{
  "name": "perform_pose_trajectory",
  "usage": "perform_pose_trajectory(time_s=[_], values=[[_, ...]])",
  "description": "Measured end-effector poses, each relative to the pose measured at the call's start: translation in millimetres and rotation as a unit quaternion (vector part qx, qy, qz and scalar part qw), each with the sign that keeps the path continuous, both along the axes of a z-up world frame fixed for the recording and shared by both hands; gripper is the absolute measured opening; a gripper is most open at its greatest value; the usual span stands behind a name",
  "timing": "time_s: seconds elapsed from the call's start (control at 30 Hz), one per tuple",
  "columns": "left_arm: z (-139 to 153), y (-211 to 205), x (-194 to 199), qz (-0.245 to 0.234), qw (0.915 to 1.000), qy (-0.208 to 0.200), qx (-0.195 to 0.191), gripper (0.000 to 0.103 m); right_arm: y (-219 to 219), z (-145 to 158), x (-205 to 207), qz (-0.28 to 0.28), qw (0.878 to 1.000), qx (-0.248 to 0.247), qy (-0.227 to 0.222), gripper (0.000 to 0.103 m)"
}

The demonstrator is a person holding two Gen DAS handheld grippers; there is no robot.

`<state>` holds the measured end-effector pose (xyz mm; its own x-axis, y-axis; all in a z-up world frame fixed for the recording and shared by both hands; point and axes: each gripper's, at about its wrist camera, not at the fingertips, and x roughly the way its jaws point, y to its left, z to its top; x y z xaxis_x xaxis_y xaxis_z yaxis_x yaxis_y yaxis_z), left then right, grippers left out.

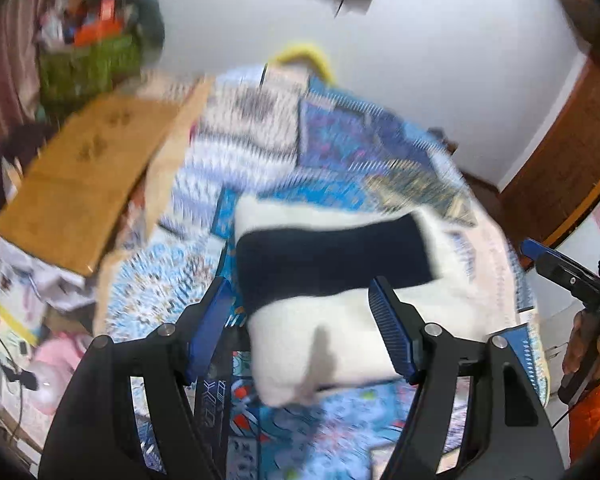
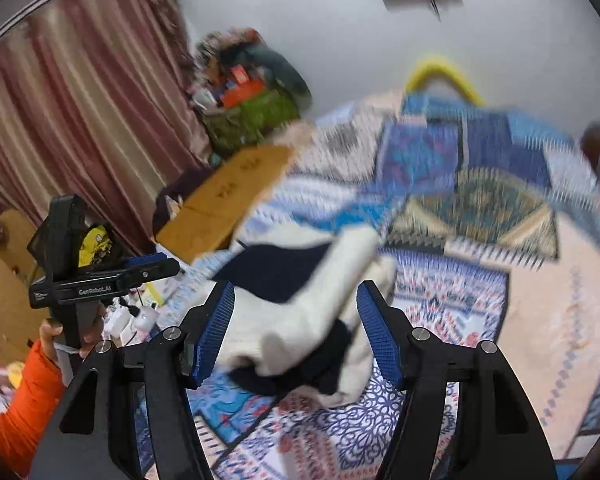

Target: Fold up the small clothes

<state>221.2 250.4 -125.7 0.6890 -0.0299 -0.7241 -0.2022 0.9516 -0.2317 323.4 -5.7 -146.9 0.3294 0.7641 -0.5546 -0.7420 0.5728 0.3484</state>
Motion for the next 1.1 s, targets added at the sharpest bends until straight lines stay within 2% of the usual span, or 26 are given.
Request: perform_pose_trajectory(time_s=[0.1,0.27,0.37,0.53,0.6,0.7,0.77,0.8,0.87,1.1], values=[[43.5,-26.1,-35.1,-0.002,0.9974,-0.059,0.041,0.07,-12.3,35.0,-34.8,0.0,0.998,0.024,-0.059,0.061],[101.9,-69.3,-96.4,-0.001,0.9846,-0.149,0.092,0.07,-36.3,87.0,-100.4,-0.004,0.986,0.069,-0.152,0.061],[123.1,-88.0,-133.0,0.007,0.9751,-0.194,0.107,0.07,-50.2,106.6,-138.4,-0.008,0.976,0.093,-0.198,0.061],[143.5,-115.0,-183.1,0.017,0.9578,-0.254,0.133,0.07,-62.0,114.8,-191.6,-0.03,0.959,0.104,-0.263,0.061],[145.6,-124.1,-197.1,0.024,0.9516,-0.268,0.149,0.07,-63.8,114.1,-203.6,-0.038,0.955,0.106,-0.274,0.064],[144.9,-133.5,-213.8,0.03,0.946,-0.28,0.16,0.072,-67.2,111.3,-214.9,-0.056,0.952,0.11,-0.279,0.08],[143.9,-137.2,-221.2,0.034,0.9449,-0.285,0.157,0.087,-67.0,108.9,-217.7,-0.07,0.95,0.108,-0.284,0.088],[143.3,-138.0,-225.3,0.036,0.9442,-0.287,0.157,0.091,-66.7,108.7,-218.9,-0.075,0.95,0.107,-0.285,0.09],[142.2,-140.2,-231.9,0.043,0.9419,-0.29,0.164,0.094,-67.8,107.9,-221.7,-0.081,0.949,0.106,-0.284,0.103],[138.2,-146.4,-236.1,0.043,0.9424,-0.288,0.165,0.099,-67.6,106.5,-225.9,-0.091,0.948,0.103,-0.286,0.103]])
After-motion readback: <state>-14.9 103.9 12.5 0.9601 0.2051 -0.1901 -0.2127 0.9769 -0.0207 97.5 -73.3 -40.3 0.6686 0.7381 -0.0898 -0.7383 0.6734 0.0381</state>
